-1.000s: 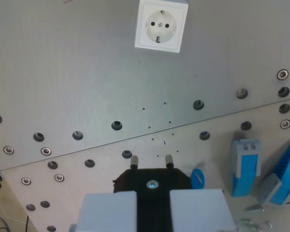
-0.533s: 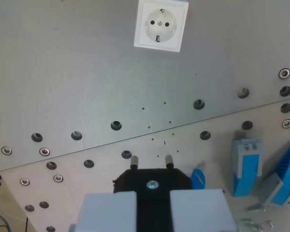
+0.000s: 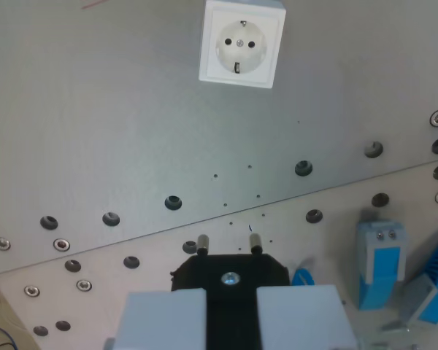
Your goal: Move above the white socket
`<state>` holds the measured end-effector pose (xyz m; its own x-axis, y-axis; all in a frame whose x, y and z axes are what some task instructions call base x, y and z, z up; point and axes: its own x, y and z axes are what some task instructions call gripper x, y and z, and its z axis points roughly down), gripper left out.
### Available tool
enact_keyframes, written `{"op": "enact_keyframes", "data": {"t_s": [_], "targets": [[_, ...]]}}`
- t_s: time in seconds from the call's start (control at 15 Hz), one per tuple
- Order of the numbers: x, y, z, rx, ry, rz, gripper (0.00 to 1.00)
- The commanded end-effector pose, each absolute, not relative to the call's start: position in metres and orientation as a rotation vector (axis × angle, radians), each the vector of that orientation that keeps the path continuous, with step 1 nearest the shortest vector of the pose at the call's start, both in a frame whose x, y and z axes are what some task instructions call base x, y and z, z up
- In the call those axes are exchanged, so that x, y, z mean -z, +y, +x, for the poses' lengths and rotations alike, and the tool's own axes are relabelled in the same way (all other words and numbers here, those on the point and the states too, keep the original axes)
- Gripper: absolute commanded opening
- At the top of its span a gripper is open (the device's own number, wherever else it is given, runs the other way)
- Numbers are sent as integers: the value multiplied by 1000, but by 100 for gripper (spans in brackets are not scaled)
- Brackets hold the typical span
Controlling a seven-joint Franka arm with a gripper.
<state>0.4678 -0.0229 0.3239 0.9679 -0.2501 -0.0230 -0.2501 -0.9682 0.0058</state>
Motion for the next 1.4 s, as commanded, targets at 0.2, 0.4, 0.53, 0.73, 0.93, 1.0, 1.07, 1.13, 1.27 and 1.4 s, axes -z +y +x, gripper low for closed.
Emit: {"op": "enact_keyframes", "data": {"t_s": [0.2, 0.4, 0.53, 0.73, 0.93, 1.0, 1.07, 1.13, 1.27, 1.4], "targets": [[-298, -27, 465, -108, -499, 3099, 0], [-283, -29, 467, -104, -513, 3096, 0], [-273, -30, 468, -101, -526, 3093, 0], [-258, -32, 469, -95, -548, 3089, 0], [-243, -34, 470, -99, -567, 3086, 0], [-238, -34, 471, -100, -571, 3085, 0], [-233, -35, 471, -101, -574, 3085, 0], [-228, -36, 471, -105, -579, 3084, 0], [-218, -37, 472, -108, -592, 3081, 0], [-208, -38, 473, -110, -603, 3079, 0]]}}
